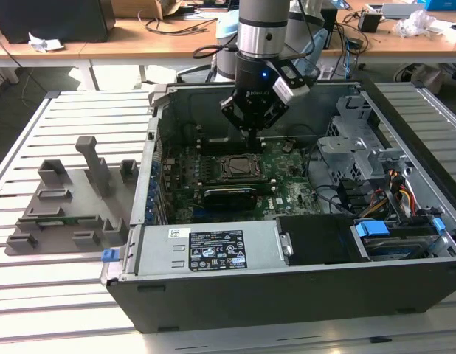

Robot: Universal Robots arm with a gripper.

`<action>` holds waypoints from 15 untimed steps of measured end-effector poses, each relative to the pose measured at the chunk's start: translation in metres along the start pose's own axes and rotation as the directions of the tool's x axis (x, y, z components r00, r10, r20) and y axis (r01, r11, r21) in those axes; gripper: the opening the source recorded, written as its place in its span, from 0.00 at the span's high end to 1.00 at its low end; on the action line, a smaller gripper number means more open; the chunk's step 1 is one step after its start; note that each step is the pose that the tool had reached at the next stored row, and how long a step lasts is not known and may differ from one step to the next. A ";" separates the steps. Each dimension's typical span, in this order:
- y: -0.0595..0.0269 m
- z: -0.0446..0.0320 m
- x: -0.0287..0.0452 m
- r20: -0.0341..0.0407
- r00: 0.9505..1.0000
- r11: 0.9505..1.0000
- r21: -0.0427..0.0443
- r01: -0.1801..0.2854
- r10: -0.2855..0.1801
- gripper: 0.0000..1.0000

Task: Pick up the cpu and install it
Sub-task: 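Install the first cpu locking lever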

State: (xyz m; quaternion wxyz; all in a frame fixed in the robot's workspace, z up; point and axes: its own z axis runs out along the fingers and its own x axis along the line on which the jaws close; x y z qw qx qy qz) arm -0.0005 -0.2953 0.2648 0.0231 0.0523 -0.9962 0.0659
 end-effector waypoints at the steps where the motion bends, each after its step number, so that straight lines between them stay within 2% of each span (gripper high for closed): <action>1: -0.0005 -0.0034 0.0002 0.000 1.000 1.000 0.001 0.000 0.000 0.89; 5: -0.0024 -0.0184 0.0010 -0.001 1.000 1.000 0.007 0.000 0.000 0.89; 8: -0.0046 -0.0350 0.0019 -0.002 1.000 1.000 0.017 -0.001 0.001 0.89; 9: -0.0056 -0.0431 0.0023 -0.003 1.000 1.000 0.023 -0.001 0.001 0.89; 12: -0.0066 -0.0508 0.0027 -0.003 1.000 1.000 0.029 -0.001 0.001 0.89; 15: -0.0067 -0.0520 0.0028 -0.003 1.000 1.000 0.028 -0.001 0.001 0.89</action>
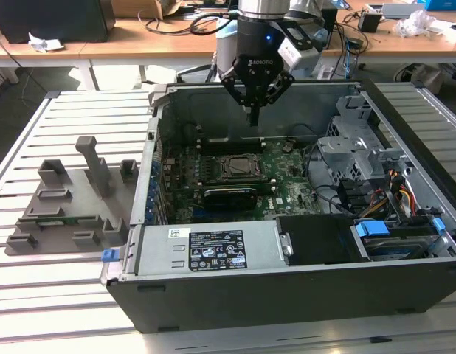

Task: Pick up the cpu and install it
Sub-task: 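Install the first cpu locking lever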

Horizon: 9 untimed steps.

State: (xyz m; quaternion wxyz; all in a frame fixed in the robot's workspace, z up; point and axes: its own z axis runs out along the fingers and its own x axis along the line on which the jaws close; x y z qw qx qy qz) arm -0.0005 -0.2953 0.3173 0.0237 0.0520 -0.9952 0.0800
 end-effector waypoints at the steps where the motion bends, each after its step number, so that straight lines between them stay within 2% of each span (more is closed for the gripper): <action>1: 0.0000 -0.0001 0.0000 0.000 1.000 1.000 0.000 0.000 0.000 0.89; 9: 0.0000 -0.0001 0.0000 0.000 1.000 1.000 -0.001 0.000 0.000 0.89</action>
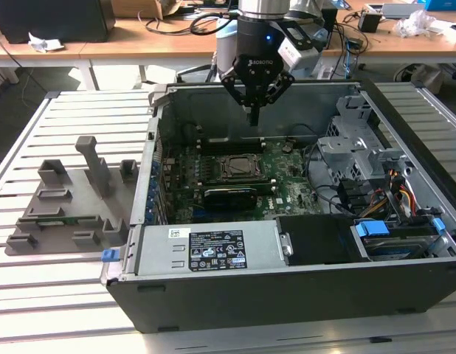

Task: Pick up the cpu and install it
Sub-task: 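Install the second cpu locking lever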

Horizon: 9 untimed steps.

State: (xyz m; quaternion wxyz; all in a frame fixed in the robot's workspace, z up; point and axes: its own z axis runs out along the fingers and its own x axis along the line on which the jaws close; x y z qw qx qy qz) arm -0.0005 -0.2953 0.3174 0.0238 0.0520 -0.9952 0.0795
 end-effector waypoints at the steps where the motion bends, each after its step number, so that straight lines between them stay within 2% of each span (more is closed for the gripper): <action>1: 0.0000 0.0000 0.0000 0.000 1.000 1.000 0.000 0.000 0.000 0.89; 3: 0.0000 0.0000 0.0000 0.000 1.000 1.000 -0.001 0.000 0.000 0.89; 4: -0.0018 0.0003 0.0002 0.004 1.000 0.999 -0.033 0.001 -0.001 0.89; 7: -0.0032 0.0004 0.0003 0.009 1.000 0.996 -0.086 0.004 -0.003 0.89; 8: -0.0034 0.0006 0.0003 0.011 1.000 0.995 -0.098 0.004 -0.003 0.89; 9: -0.0033 0.0006 0.0003 0.011 1.000 0.995 -0.099 0.004 -0.003 0.89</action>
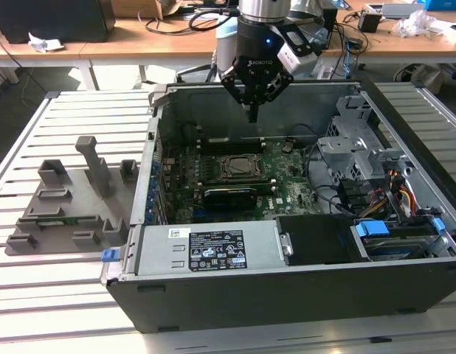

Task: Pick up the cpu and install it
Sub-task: 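Install the second cpu locking lever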

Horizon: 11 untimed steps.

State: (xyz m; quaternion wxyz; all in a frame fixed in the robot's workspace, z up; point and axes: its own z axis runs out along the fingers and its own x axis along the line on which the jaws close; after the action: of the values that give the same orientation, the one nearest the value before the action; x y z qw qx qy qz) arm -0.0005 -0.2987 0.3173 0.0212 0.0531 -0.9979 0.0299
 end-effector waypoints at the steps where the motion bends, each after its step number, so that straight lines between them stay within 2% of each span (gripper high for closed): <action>1: 0.0000 0.0000 0.0000 0.000 1.000 1.000 0.000 0.000 0.000 0.89; 8: -0.0007 0.0000 0.0000 0.000 1.000 1.000 -0.002 0.000 0.000 0.89; 11: -0.0066 0.0005 0.0007 0.000 1.000 1.000 -0.002 0.000 0.000 0.89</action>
State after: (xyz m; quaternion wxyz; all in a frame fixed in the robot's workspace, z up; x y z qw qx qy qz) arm -0.0005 -0.3054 0.3172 0.0211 0.0532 -0.9979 0.0291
